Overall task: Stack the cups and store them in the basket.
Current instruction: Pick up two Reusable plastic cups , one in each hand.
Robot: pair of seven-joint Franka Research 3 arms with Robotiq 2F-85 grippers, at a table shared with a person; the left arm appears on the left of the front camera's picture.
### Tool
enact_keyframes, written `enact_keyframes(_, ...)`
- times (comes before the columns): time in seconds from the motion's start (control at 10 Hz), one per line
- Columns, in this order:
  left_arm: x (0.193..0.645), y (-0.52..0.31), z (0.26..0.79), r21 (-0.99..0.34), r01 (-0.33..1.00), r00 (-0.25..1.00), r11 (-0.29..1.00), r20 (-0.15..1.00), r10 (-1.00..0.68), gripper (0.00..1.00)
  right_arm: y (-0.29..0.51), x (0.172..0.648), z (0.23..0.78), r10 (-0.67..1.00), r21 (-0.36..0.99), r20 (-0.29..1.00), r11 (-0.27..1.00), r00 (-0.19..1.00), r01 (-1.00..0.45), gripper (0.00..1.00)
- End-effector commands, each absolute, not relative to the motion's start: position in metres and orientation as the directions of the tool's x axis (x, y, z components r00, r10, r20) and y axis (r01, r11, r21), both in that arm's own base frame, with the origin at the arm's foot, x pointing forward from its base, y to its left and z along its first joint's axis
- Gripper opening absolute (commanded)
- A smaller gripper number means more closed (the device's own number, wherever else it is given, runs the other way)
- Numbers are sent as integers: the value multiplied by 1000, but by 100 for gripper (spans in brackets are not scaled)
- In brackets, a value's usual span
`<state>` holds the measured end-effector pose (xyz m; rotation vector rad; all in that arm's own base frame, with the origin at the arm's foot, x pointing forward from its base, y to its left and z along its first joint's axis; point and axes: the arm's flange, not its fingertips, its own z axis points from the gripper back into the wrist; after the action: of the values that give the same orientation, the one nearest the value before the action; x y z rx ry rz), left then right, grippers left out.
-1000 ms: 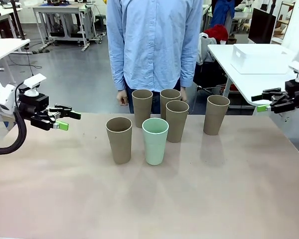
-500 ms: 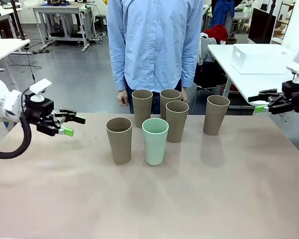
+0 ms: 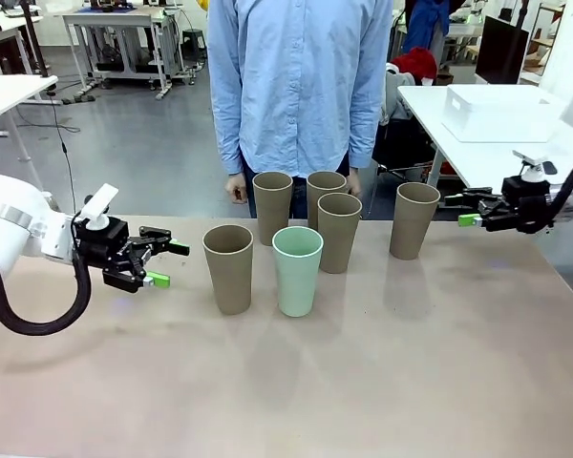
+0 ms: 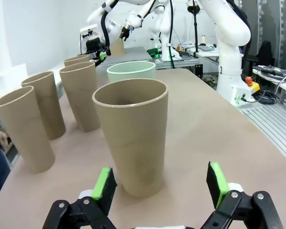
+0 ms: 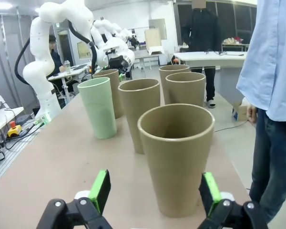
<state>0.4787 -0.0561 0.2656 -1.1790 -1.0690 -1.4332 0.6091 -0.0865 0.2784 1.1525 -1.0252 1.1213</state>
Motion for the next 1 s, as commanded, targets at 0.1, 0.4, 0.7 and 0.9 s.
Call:
enact_keyframes(0.1, 486, -65, 256, 85, 986, -98, -141, 991, -91, 100, -83, 626, 261, 75, 106, 991, 88, 113, -990, 100)
enact_keyframes(0.4, 492, -67, 254, 79, 989, -92, -129, 991, -98, 100, -75, 637, 245, 73, 103, 991, 95, 110, -990, 100)
enact_keyframes(0.7, 499, -70, 255, 102, 986, -115, -129, 989, -94, 100, -68, 641, 236, 66, 129, 989, 78, 134, -989, 100)
enact_keyframes(0.9, 505, -76, 255, 110, 984, -124, -136, 988, -92, 100, -63, 641, 235, 63, 137, 988, 60, 141, -989, 100)
